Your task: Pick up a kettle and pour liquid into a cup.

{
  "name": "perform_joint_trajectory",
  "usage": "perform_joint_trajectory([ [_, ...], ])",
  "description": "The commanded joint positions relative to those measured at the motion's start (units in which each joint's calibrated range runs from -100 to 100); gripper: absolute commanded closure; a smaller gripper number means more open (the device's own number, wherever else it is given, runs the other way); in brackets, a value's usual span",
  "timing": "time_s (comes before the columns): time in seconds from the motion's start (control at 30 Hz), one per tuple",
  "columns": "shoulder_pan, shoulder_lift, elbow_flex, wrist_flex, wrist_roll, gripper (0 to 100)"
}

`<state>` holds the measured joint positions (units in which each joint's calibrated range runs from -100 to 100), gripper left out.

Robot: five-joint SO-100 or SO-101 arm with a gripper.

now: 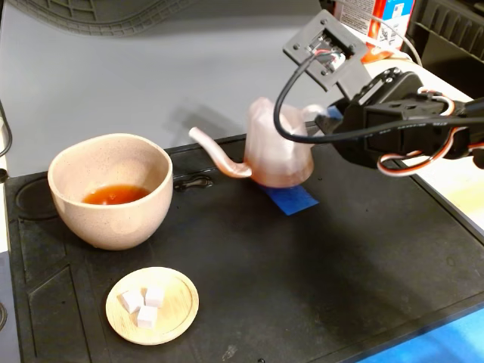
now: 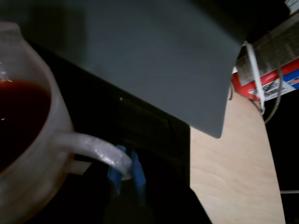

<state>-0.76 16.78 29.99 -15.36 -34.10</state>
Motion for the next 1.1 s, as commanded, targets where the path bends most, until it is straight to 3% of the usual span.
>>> perform_joint_trajectory([
  [0.0,0.3,-1.2,-0.5,-1.8,0.3,99],
  [0.17,1.3,1.6,-0.6,-2.0,2.8,99],
  [0.83,1.3,2.2,3.3,-5.9,2.8,99],
  [0.9,1.3,2.5,3.3,-5.2,2.9,87],
  [1.07,0.7,2.6,3.4,-5.1,2.8,85],
])
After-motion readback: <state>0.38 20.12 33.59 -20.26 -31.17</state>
